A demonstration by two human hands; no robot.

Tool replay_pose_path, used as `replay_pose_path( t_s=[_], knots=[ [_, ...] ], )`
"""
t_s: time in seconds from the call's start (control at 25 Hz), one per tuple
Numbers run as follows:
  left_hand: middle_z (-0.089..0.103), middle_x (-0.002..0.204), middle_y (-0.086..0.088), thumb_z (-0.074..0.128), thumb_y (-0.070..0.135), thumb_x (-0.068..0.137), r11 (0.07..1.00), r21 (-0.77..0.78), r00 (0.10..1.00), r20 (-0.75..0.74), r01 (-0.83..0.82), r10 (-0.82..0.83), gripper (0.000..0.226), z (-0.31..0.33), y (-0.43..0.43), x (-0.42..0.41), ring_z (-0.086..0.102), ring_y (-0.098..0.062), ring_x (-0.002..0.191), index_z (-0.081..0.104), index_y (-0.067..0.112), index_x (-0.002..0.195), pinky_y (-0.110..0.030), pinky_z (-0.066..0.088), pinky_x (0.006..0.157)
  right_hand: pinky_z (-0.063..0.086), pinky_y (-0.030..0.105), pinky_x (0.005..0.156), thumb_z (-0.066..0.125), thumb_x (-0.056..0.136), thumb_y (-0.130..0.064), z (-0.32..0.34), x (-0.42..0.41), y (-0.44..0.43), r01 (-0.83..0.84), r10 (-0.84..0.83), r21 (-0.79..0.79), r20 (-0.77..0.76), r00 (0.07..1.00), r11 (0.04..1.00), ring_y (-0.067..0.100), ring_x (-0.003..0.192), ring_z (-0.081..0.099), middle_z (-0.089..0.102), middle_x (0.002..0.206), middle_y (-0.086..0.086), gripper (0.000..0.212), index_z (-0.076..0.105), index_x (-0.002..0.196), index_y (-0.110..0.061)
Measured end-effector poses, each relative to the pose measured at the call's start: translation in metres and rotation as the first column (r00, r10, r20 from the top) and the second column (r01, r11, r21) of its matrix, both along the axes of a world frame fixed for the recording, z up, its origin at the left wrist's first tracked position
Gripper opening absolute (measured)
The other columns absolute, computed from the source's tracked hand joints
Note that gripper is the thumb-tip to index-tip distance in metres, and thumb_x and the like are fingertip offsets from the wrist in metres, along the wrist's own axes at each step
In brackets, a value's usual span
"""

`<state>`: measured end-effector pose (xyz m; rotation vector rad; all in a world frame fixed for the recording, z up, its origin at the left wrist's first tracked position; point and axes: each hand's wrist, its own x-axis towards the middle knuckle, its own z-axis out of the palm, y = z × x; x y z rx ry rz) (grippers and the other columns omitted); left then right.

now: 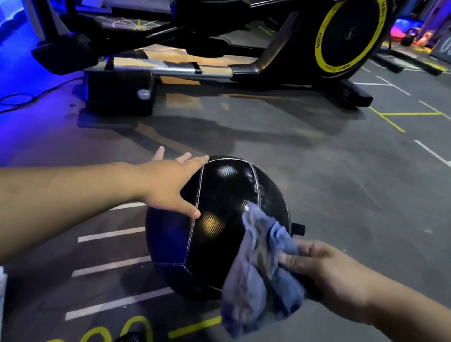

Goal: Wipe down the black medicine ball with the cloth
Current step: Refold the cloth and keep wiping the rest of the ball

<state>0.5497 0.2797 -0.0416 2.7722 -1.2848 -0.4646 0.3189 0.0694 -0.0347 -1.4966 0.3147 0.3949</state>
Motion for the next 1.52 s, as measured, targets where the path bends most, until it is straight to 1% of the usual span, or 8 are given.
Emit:
replay_pose_path(
  t_s=[0.2,0.32,0.4,0.68,0.96,1.08,1.24,1.52],
  knots=[
    [0.071,0.097,0.0,0.061,0.025,0.094,0.778,-0.57,0.868,-0.492,-0.265,-0.064,0.022,0.023,-0.034,-0.056,0.064,-0.006,0.08,0.067,0.014,0.112,-0.026,0.05,0.076,0.055,0.033,0.077,0.08,0.046,-0.032,0.03,0.005,-0.004,0.152,-0.142,0.29,-0.056,0.988,0.945,0.026,0.087,0.07,0.073,0.102,0.013,0.054,0.076,0.094,-0.007],
    [0.07,0.109,-0.01,0.043,0.056,0.095,0.817,-0.218,0.267,-0.96,-0.534,-0.082,0.056,0.029,-0.044,-0.077,0.068,-0.026,0.095,0.062,0.01,0.121,-0.035,0.053,0.079,0.054,0.031,0.076,0.055,0.075,-0.044,0.044,0.006,0.001,0.212,-0.215,0.312,-0.025,0.976,0.926,0.024,0.084,0.071,0.074,0.098,0.009,0.043,0.078,0.09,-0.01],
    [0.066,0.126,-0.014,0.046,0.045,0.095,0.835,-0.145,0.092,-0.989,-0.531,-0.113,0.05,0.03,-0.041,-0.083,0.062,-0.031,0.116,0.059,0.01,0.129,-0.049,0.048,0.099,0.054,0.031,0.079,0.041,0.088,-0.048,0.044,0.006,0.004,0.162,-0.185,0.336,0.037,0.982,0.928,0.02,0.093,0.071,0.074,0.104,0.005,0.049,0.077,0.098,-0.017],
    [0.074,0.098,-0.007,0.079,-0.001,0.075,0.596,-0.534,0.575,-0.805,-0.6,-0.142,0.046,0.017,-0.042,-0.075,0.072,-0.021,0.086,0.057,0.014,0.113,-0.032,0.056,0.069,0.053,0.025,0.058,0.066,0.085,-0.038,0.028,0.019,0.012,0.273,-0.271,-0.032,0.054,0.961,0.961,0.014,0.072,0.071,0.076,0.086,0.0,0.035,0.066,0.11,-0.012],
    [0.075,0.103,-0.01,0.075,-0.001,0.077,0.553,-0.46,0.521,-0.852,-0.694,-0.054,0.039,0.018,-0.038,-0.063,0.068,-0.023,0.091,0.061,0.009,0.112,-0.035,0.05,0.076,0.053,0.025,0.052,0.051,0.086,0.01,0.024,0.031,0.002,0.313,-0.313,0.039,-0.002,0.95,0.949,0.019,0.062,0.068,0.072,0.081,0.012,0.026,0.068,0.095,-0.007],
    [0.073,0.098,-0.01,0.069,0.011,0.084,0.494,-0.304,0.319,-0.946,-0.815,-0.058,0.025,0.018,-0.033,-0.054,0.068,-0.016,0.085,0.068,0.001,0.107,-0.024,0.055,0.07,0.056,0.031,0.057,0.046,0.087,0.014,0.025,0.038,-0.004,0.299,-0.312,0.157,0.065,0.948,0.941,0.025,0.07,0.07,0.071,0.089,0.018,0.031,0.066,0.103,-0.004],
    [0.072,0.107,-0.011,0.065,0.017,0.086,0.672,-0.154,0.136,-0.988,-0.724,-0.08,0.022,0.016,-0.018,-0.051,0.069,-0.024,0.092,0.066,0.013,0.108,-0.041,0.058,0.084,0.058,0.042,0.07,0.048,0.089,0.009,0.02,0.051,-0.001,0.214,-0.253,0.31,0.092,0.963,0.926,0.032,0.086,0.07,0.069,0.107,0.024,0.033,0.062,0.116,-0.002],
    [0.067,0.075,-0.006,0.069,0.003,0.084,0.553,-0.464,0.594,-0.801,-0.692,0.071,0.025,-0.001,-0.003,-0.032,0.062,-0.016,0.062,0.052,0.015,0.098,-0.03,0.048,0.053,0.05,0.042,0.072,0.056,0.084,0.011,-0.004,0.09,0.013,0.288,-0.27,-0.116,0.147,0.952,0.951,0.029,0.072,0.061,0.068,0.089,0.022,0.018,0.065,0.098,0.004]
  ],
)
